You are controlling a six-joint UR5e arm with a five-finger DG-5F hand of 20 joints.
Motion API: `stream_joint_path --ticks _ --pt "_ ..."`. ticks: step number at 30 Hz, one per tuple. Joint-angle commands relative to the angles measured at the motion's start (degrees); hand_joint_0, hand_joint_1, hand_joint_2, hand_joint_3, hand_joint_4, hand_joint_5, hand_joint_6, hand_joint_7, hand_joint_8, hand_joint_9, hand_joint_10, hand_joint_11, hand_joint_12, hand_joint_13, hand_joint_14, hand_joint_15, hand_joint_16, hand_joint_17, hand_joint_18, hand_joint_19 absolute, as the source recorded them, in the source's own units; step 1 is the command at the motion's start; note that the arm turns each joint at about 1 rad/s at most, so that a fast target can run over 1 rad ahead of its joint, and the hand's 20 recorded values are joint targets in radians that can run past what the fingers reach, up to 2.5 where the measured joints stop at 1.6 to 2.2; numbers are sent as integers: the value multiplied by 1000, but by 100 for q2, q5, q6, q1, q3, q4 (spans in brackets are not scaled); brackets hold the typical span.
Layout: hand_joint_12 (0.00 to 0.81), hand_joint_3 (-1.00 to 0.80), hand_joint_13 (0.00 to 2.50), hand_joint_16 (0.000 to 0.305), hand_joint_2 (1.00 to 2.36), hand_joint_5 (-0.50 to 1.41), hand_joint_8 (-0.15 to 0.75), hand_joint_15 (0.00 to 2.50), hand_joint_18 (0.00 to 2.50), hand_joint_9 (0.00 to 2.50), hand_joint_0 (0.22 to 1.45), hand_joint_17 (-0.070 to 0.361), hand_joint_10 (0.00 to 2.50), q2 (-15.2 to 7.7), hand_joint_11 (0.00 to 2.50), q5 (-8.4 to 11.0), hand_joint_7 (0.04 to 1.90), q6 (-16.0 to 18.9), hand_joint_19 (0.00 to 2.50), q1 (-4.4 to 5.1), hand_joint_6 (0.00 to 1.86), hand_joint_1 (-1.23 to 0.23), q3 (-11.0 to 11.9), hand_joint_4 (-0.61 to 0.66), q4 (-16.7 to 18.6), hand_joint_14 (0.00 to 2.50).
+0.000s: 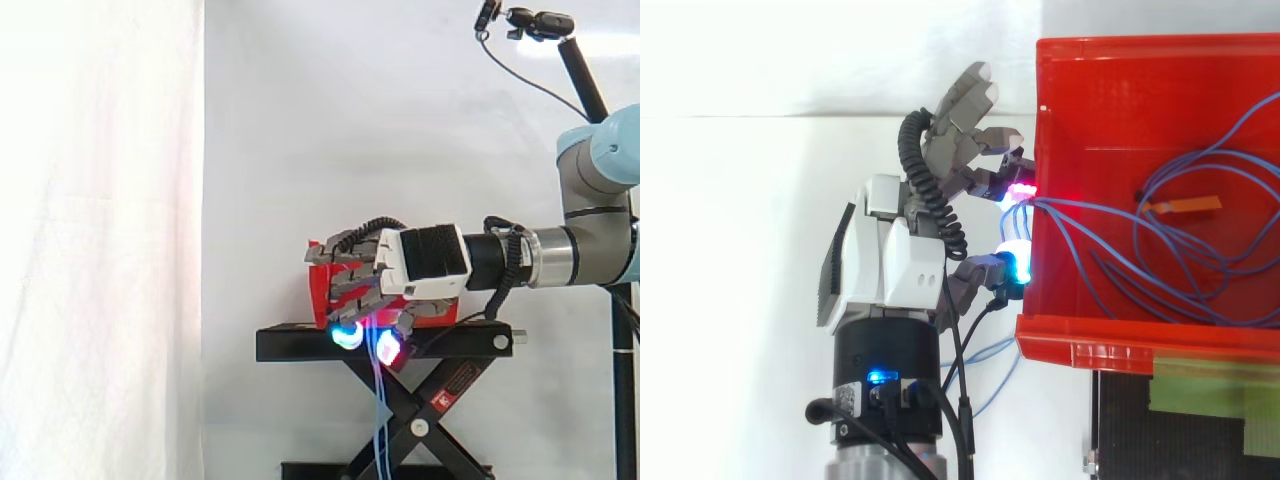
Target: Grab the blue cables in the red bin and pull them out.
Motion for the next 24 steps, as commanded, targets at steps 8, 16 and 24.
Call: stream_joint_path --ticks 8,16,24 --pt "369 -1000 350 51 1000 946 263 211 296 773 782 114 20 -1 708 0 846 -6 331 -1 205 -1041 0 26 16 8" --pt "368 -1000 376 50 1000 959 263 214 304 798 783 112 22 -1 714 0 818 -6 329 -1 338 -1037 0 31 -11 10" --pt "364 -1000 386 49 1000 973 263 215 310 820 791 111 20 -1 718 0 814 -6 330 8 369 -1027 0 27 16 10"
